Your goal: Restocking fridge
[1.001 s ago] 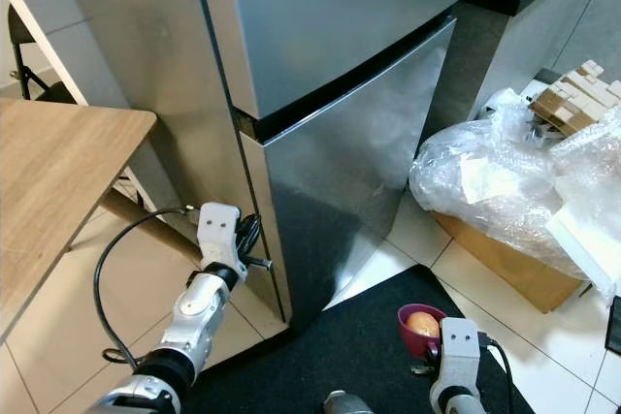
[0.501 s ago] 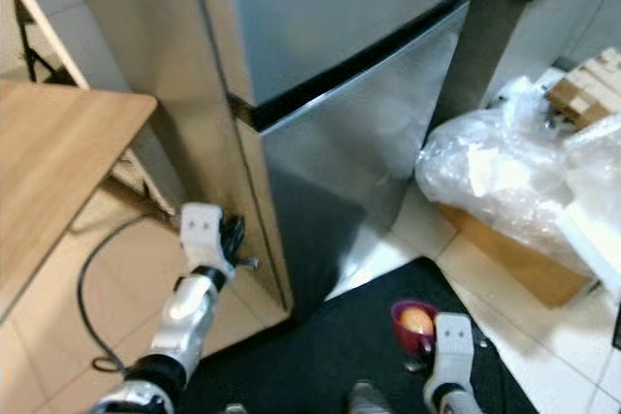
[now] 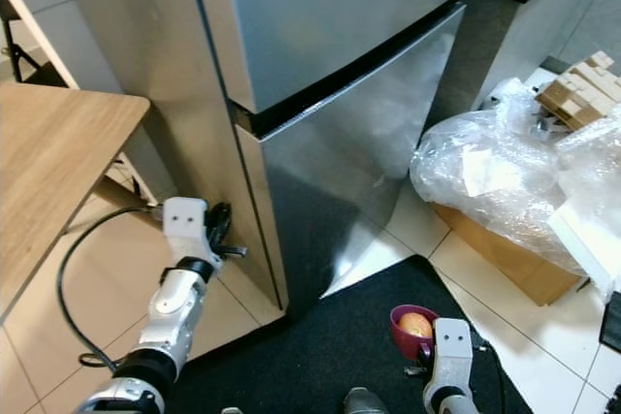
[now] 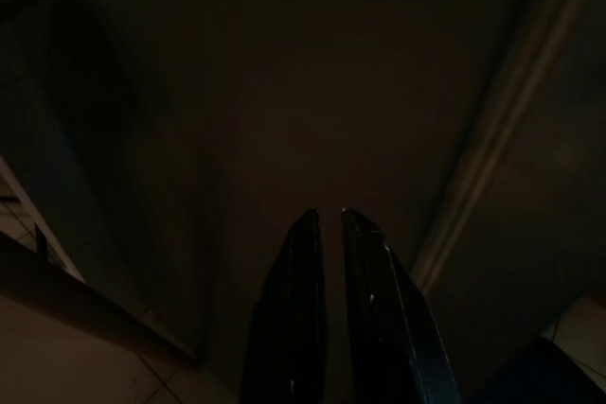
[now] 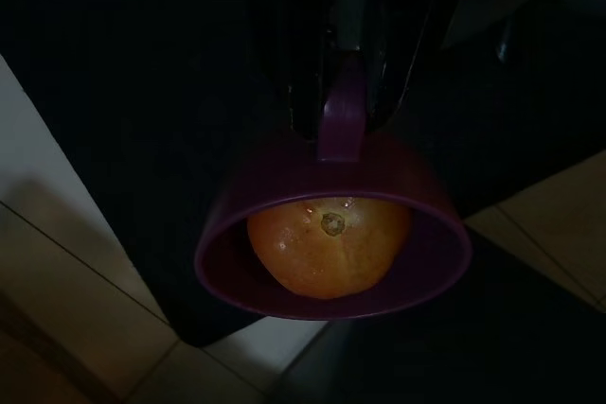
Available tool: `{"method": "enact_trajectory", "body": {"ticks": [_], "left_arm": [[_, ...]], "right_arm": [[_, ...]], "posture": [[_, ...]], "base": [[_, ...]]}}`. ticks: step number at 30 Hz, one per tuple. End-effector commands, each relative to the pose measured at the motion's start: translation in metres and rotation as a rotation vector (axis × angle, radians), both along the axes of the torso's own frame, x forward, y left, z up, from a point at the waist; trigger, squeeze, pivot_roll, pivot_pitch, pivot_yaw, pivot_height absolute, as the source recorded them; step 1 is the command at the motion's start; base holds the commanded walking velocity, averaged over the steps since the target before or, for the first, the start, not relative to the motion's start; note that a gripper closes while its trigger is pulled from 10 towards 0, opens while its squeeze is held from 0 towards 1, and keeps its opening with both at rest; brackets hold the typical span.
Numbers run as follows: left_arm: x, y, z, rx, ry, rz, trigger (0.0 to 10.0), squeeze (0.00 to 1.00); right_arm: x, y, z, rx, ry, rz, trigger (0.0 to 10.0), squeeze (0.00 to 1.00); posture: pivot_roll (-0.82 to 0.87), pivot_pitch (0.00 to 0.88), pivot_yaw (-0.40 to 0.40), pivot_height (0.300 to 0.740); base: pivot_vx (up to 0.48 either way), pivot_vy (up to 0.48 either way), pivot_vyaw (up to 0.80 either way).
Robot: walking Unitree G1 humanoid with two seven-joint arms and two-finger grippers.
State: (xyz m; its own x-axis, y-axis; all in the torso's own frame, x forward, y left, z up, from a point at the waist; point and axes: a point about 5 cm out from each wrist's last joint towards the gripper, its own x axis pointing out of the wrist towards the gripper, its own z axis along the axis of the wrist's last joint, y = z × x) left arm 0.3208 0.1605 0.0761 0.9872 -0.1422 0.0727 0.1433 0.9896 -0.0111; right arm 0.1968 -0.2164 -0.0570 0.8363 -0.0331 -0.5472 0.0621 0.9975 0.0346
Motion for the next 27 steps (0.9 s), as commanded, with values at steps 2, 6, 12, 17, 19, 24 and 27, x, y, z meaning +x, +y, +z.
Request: {"method": "enact_trajectory", "body": {"ticks": [2, 6, 12, 17, 19, 24, 27], "left_arm": [[0.01, 0.013, 0.012, 0.011, -0.017, -0.038, 10.0, 0.0], [0.017, 0.013, 0.019, -0.001, -0.013, -0.106, 10.0, 0.0], [0.03, 0.01, 0.036, -0.021, -0.015, -0.265, 10.0, 0.0], [0.035, 0.009, 0.048, -0.048, -0.018, -0.424, 10.0, 0.0], [0.035, 0.013, 0.053, -0.028, -0.006, -0.505, 10.0, 0.0], [0.035, 0.025, 0.058, -0.025, 0.006, -0.563, 10.0, 0.0], [0.035, 0.033, 0.061, -0.016, 0.015, -0.582, 10.0, 0.0]], "right_arm": [[-0.005, 0.0, -0.003, 0.0, 0.013, -0.007, 10.0, 0.0], [-0.006, -0.001, -0.003, -0.001, 0.014, -0.012, 10.0, 0.0], [-0.007, -0.005, -0.002, -0.005, 0.013, -0.027, 10.0, 0.0], [-0.008, -0.009, -0.002, -0.01, 0.01, -0.031, 10.0, 0.0], [-0.01, -0.01, -0.003, -0.013, 0.012, -0.033, 10.0, 0.0], [-0.012, -0.012, -0.003, -0.016, 0.015, -0.036, 10.0, 0.0], [-0.013, -0.012, -0.003, -0.017, 0.015, -0.037, 10.0, 0.0]], "posture": [[-0.16, 0.18, 0.013, 0.74], [-0.16, 0.181, 0.011, 0.74], [-0.16, 0.185, 0.018, 0.74], [-0.17, 0.191, 0.02, 0.74], [-0.17, 0.193, 0.021, 0.74], [-0.17, 0.194, 0.021, 0.74], [-0.17, 0.195, 0.021, 0.74]], "base": [[0.0, 0.0, 0.0], [0.0, 0.0, 0.0], [0.0, 0.0, 0.0], [0.0, 0.0, 0.0], [0.0, 0.0, 0.0], [0.0, 0.0, 0.0], [0.0, 0.0, 0.0]]}}
